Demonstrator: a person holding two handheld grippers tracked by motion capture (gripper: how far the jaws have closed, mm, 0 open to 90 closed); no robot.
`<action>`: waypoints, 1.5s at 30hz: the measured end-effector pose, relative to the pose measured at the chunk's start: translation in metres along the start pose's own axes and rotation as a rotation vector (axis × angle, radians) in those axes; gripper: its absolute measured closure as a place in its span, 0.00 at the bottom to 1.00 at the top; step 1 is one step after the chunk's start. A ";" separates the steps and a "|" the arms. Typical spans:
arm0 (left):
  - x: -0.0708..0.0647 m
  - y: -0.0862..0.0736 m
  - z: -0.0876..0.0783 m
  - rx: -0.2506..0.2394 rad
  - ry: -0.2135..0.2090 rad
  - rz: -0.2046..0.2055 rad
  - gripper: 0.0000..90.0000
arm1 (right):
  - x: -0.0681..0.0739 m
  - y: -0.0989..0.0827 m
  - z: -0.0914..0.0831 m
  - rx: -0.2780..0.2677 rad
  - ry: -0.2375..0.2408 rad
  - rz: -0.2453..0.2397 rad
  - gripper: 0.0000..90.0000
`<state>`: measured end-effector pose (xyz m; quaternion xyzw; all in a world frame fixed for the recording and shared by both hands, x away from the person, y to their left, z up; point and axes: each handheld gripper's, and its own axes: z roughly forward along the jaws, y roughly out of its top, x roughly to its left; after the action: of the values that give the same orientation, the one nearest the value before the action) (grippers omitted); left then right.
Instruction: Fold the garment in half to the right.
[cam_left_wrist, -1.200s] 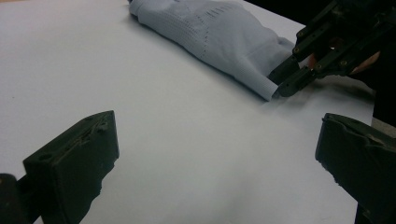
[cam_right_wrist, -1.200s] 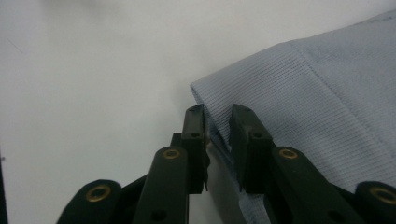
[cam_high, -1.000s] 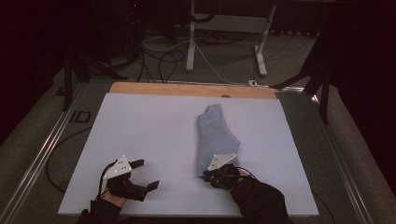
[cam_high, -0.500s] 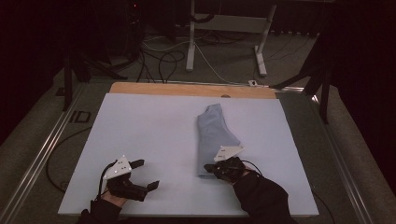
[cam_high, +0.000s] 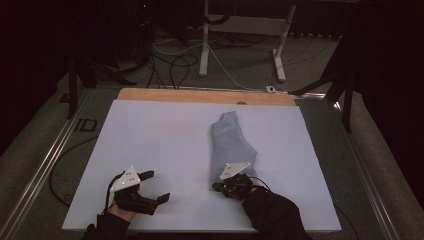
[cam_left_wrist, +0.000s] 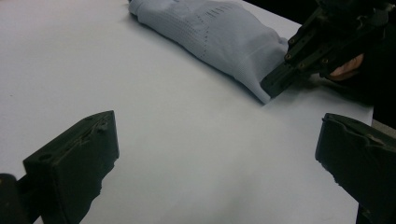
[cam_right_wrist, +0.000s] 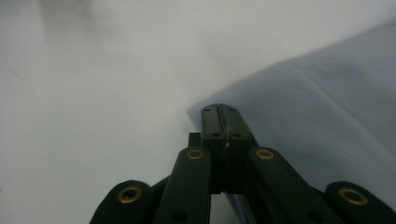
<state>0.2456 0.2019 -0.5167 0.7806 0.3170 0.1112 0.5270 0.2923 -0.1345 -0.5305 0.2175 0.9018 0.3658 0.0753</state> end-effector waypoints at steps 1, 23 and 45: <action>0.000 0.000 0.000 -0.001 0.001 0.000 0.00 | 0.002 0.001 0.001 0.009 -0.010 -0.009 1.00; 0.003 0.006 -0.011 -0.026 -0.004 0.007 0.00 | -0.027 0.018 -0.052 -0.130 -0.041 0.052 0.80; 0.009 0.009 -0.026 -0.023 -0.034 0.030 0.00 | -0.039 0.008 -0.072 -0.258 0.025 0.097 0.10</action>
<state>0.2430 0.2249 -0.4992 0.7810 0.2949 0.1093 0.5396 0.3084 -0.1920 -0.4744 0.2448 0.8366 0.4845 0.0734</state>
